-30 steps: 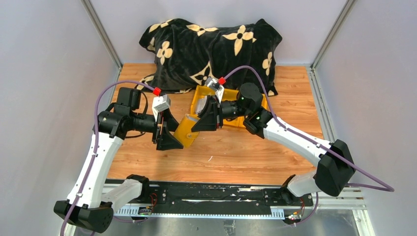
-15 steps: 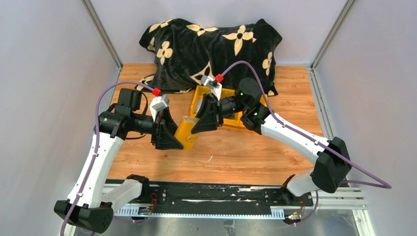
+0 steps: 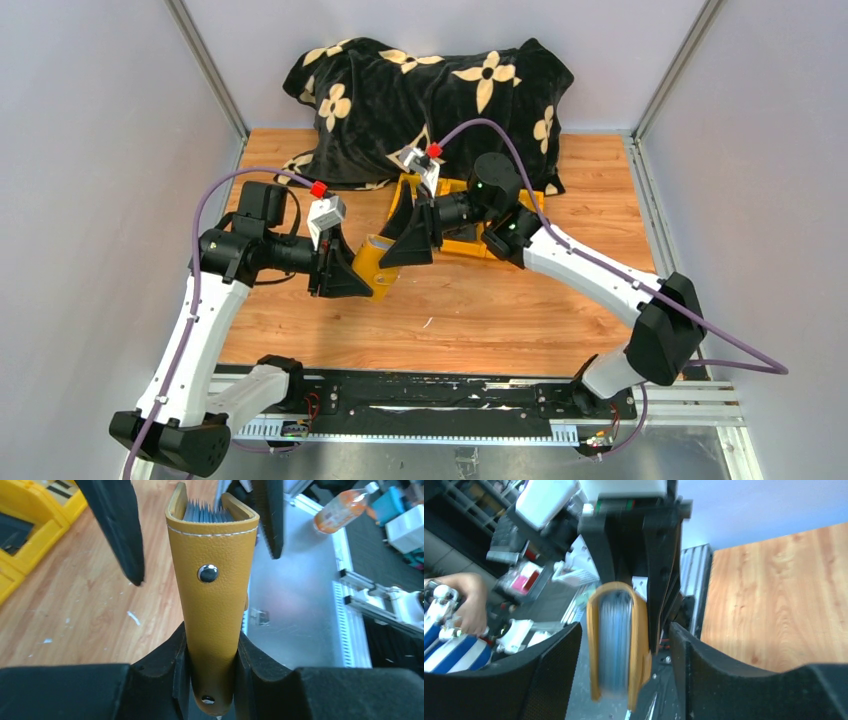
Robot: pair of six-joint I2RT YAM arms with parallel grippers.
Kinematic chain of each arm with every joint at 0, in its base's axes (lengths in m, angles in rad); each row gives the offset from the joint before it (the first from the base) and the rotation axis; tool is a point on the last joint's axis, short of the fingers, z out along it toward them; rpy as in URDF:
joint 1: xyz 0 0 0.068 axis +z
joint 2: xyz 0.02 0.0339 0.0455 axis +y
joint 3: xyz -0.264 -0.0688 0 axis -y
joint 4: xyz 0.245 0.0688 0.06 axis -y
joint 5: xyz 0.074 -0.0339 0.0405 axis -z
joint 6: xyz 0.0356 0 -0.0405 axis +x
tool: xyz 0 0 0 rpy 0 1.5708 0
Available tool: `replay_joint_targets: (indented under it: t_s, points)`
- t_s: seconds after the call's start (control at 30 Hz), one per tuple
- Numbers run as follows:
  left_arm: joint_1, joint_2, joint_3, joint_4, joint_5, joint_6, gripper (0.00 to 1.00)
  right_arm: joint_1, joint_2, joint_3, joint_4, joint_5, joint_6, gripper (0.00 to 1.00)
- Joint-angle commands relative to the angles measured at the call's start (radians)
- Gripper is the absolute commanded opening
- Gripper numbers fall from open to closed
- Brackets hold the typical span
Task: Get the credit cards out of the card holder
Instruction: Open the card holder.
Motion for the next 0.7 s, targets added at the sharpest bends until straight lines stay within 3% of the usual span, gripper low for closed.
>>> replay_joint_targets:
  t_s: [0.0,0.1,0.17,0.3,0.37,0.5,0.67]
  points:
    - [-0.011,-0.015,0.016,0.011,-0.144,0.071,0.0,0.006,-0.042,0.157,-0.418,0.365,-0.218,0.75]
    - [-0.011,-0.012,0.026,0.044,-0.276,0.018,0.0,0.016,-0.067,0.215,-0.706,0.829,-0.254,0.78]
    - [-0.011,-0.023,0.012,0.146,-0.433,-0.074,0.0,0.048,-0.116,0.171,-0.737,1.047,-0.231,0.79]
    - [-0.01,-0.07,-0.029,0.316,-0.628,-0.207,0.0,0.166,-0.171,0.099,-0.713,1.3,-0.206,0.8]
    - [-0.011,-0.094,-0.048,0.374,-0.664,-0.259,0.0,0.21,-0.151,0.122,-0.75,1.36,-0.176,0.8]
    - [-0.011,-0.114,-0.079,0.415,-0.687,-0.334,0.0,0.258,-0.087,0.174,-0.744,1.319,-0.116,0.79]
    - [-0.011,-0.148,-0.102,0.43,-0.708,-0.365,0.0,0.269,0.006,0.269,-0.761,1.247,-0.082,0.66]
